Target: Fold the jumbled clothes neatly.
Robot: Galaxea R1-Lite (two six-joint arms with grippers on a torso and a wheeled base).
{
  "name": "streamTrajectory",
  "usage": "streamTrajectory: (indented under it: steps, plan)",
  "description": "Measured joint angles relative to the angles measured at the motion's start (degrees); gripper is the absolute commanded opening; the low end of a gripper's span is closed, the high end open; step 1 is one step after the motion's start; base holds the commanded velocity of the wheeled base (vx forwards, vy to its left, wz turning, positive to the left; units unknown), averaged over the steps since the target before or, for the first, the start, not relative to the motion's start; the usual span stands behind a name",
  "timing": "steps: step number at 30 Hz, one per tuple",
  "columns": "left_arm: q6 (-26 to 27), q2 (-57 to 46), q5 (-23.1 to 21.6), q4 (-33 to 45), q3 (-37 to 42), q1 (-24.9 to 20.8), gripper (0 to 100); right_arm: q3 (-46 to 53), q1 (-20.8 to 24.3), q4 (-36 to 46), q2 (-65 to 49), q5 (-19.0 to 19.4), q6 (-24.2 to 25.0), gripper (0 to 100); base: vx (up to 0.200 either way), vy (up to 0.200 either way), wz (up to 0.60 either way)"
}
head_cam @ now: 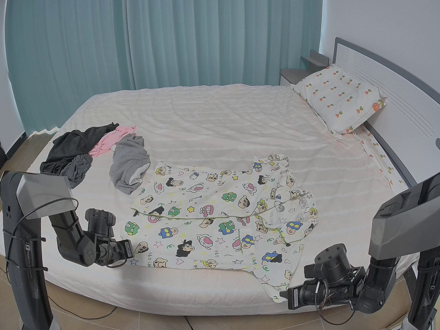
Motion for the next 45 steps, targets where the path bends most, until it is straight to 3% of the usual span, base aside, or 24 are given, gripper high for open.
streamTrajectory:
  steps: [9,22,35,40,45]
  plan:
    - [0.05,-2.66,-0.09,0.02,3.58,1.41,0,5.79,1.16,-7.31,0.26,0.15,0.27,0,0.000,0.000,0.00]
    - [0.22,-4.88,-1.35,-0.01,7.63,4.49,0,9.81,3.01,-10.11,1.48,0.15,0.24,0,0.000,0.000,0.00]
    - [-0.28,-5.44,-2.54,-0.12,8.94,4.77,0,10.87,3.64,-11.06,1.72,0.17,-0.02,0,0.000,0.000,0.00]
    - [-4.91,-7.01,-4.95,-0.06,8.51,4.77,0,11.29,3.18,-19.11,1.55,0.06,0.16,0,0.000,0.000,0.00]
    - [-8.46,-10.03,-6.62,0.10,7.83,4.77,0,11.64,1.79,-21.58,0.89,-0.05,0.09,0,0.000,0.000,0.00]
